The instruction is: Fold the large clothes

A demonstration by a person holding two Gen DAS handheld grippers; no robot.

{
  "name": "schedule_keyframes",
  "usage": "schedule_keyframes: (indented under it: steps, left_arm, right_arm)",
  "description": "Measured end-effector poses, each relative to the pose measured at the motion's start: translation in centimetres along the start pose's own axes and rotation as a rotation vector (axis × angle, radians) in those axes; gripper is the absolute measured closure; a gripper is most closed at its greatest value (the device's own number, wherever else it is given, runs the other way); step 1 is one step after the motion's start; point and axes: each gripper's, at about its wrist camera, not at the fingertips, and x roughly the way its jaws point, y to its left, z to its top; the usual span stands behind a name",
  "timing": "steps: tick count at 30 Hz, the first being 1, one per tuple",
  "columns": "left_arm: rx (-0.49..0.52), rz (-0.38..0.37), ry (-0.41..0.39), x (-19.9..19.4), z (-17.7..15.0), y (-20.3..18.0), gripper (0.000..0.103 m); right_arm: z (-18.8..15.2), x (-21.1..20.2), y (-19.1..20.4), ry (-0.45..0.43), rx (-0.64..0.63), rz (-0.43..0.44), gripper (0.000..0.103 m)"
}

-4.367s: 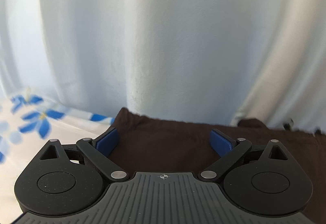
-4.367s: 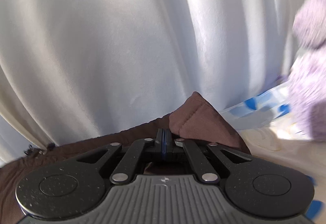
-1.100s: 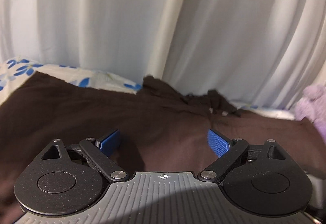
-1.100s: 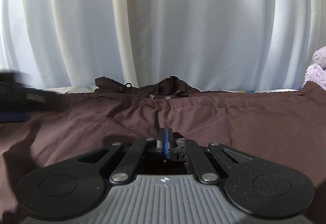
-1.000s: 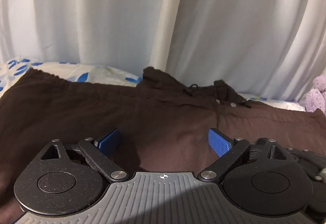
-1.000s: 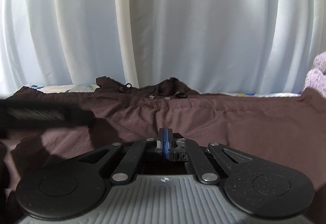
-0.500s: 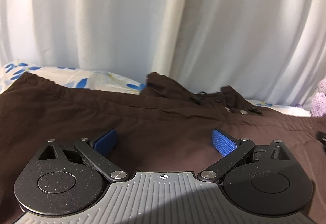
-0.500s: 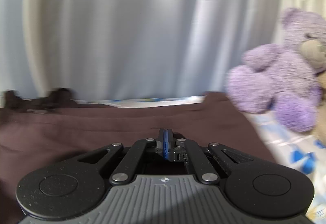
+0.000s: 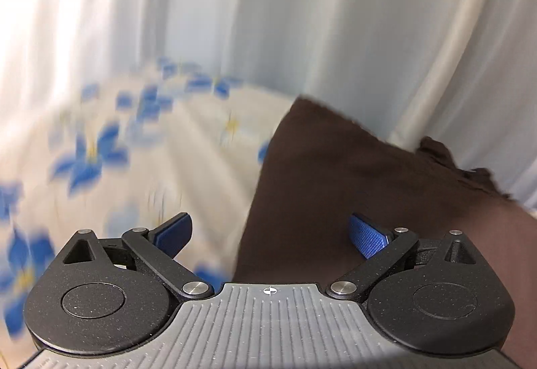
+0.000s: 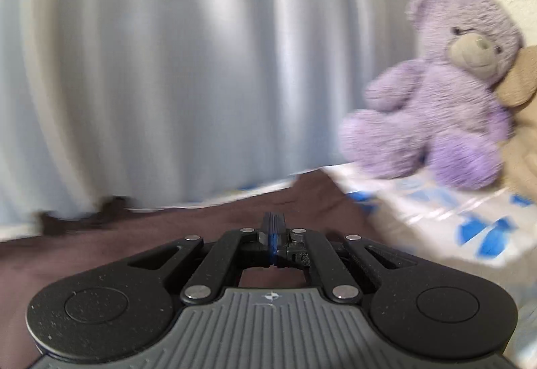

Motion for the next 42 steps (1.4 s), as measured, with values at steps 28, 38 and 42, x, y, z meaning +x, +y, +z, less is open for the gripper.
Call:
schedule_keyframes:
  steps: [28, 38, 42]
  left_arm:
    - [-0.445, -0.632, 0.285, 3.3, -0.5, 5.2, 0.060]
    - [-0.316, -0.805, 0.202, -3.5, 3.5, -3.4, 0.062]
    - [-0.130, -0.880, 0.206, -5.0, 3.9, -11.5, 0.062]
  right_arm:
    - [-7.0, -0.4, 13.4, 0.235, -0.231, 0.342, 0.103]
    - [-7.3, -0.2, 10.5, 0.271, -0.008, 0.365, 0.103]
    - [-6.8, 1.0, 7.0, 0.345, 0.234, 0.474, 0.103]
